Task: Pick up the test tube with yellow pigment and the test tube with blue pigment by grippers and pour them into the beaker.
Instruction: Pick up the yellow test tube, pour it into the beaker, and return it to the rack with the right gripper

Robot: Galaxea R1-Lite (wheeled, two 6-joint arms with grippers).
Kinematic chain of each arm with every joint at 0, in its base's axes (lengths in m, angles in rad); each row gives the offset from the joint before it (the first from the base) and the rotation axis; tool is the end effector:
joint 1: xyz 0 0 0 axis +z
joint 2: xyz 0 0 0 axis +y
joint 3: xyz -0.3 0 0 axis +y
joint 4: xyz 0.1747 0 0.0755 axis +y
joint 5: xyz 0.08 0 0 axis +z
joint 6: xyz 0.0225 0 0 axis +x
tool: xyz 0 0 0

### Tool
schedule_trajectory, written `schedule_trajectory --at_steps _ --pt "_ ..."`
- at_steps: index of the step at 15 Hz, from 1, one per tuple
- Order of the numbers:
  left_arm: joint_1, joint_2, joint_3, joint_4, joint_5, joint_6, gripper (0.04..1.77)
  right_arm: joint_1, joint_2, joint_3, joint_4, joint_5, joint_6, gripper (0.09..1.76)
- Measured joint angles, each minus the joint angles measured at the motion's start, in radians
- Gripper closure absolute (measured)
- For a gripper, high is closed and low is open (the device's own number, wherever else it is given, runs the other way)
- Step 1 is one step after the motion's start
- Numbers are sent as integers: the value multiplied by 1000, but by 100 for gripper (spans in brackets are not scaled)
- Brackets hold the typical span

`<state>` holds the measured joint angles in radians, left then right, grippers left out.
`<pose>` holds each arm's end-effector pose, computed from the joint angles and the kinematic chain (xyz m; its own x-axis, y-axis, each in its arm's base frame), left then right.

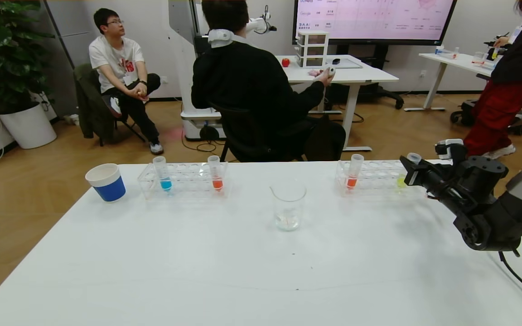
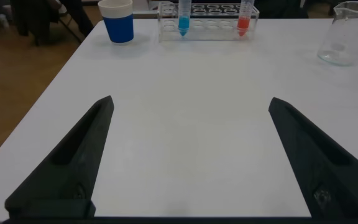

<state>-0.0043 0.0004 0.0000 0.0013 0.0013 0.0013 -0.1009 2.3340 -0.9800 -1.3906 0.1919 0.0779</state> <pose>-0.0228 0.0001 0.0754 1.0000 -0.0030 -0.0017 0.0030 1.0000 0.0013 0.4190 -0.0381 0.0662 0.9952 0.0909 0.0359 -0.0933 0.9931 0.0708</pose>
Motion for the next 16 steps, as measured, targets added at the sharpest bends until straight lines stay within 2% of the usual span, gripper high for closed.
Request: schedule_trajectory --at_steps 1,7,12,16 --pt "0 0 0 0 0 -1 7 -1 -1 0 0 -2 0 133" --pt "0 0 0 0 0 0 7 -2 -40 -3 13 -3 -13 133" --pt "0 0 0 0 0 0 7 -1 -153 -24 125 3 -28 133" --pt "0 0 0 0 0 -1 7 -4 -194 -29 137 24 -63 133"
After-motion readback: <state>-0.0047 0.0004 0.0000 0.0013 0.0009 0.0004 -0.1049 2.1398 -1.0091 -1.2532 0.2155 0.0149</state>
